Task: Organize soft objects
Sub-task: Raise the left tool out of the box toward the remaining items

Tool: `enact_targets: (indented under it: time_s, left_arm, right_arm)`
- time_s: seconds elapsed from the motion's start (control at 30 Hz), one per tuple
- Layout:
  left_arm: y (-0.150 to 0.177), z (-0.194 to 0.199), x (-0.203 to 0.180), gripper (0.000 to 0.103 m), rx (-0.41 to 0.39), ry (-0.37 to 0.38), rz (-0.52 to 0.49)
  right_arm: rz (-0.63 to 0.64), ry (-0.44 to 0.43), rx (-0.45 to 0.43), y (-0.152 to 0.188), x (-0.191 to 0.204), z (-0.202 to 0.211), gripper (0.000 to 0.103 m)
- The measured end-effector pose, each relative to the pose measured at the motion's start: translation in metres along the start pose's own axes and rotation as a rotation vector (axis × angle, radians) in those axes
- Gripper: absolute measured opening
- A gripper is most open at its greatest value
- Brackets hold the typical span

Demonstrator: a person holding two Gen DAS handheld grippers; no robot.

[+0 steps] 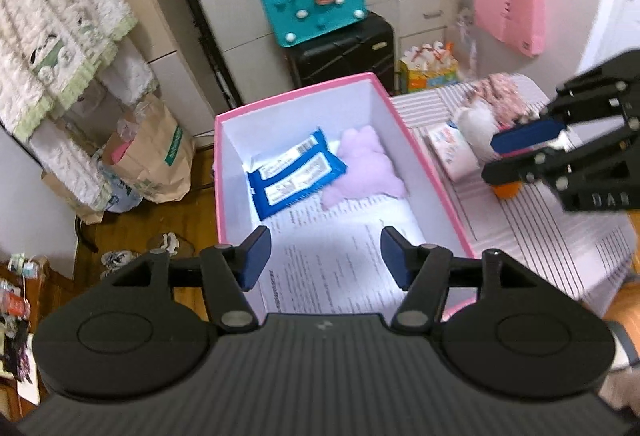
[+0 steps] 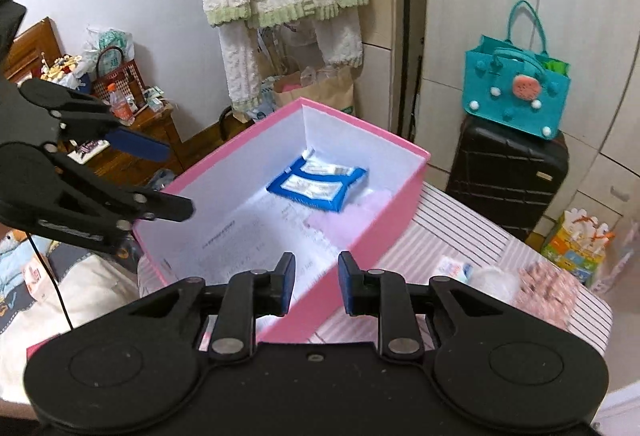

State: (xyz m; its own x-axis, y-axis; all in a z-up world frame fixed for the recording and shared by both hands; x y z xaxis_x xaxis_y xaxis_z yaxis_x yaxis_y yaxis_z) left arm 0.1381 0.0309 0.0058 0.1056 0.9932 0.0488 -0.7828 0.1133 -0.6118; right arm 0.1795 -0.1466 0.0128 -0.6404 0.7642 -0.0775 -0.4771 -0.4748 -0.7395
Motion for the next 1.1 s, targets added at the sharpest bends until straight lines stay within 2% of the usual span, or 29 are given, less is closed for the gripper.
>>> enact_targets:
  time_s: [0.2,0.33,0.77,1.1]
  left_arm:
    - [0.016,0.019,-0.017,0.064,0.017,0.054,-0.044]
    - [0.028,0.026,-0.029,0.069,0.019,0.054,-0.094]
    - [0.065,0.035,-0.051,0.071,0.036,0.057,-0.174]
    - [0.103,0.032,-0.081,0.073,0.046,0.109,-0.240]
  right_arm:
    - [-0.014,0.018,0.008,0.022,0.000,0.025,0.029]
    - [-0.005,0.032,0.018,0.037,0.004,0.041,0.030]
    - [-0.015,0.058,0.027,0.090,0.019,0.080,0.032]
    - [-0.059,0.083,0.025,0.133,0.020,0.090,0.037]
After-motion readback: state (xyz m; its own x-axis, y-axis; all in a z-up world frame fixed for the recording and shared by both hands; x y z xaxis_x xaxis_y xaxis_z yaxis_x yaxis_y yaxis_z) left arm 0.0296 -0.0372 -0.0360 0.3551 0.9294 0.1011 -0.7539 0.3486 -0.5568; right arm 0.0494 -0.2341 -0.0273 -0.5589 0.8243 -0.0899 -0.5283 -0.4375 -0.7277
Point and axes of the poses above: each gripper's, at about its wrist camera, not at the fingertips, and z roughly against the way its jaws point, x to its left, y to its underside, the point moved 6 cm from there along -z, roughly the way its jaws point, and after that the axes turned 10 degrees about z, right-handed, at the moved point
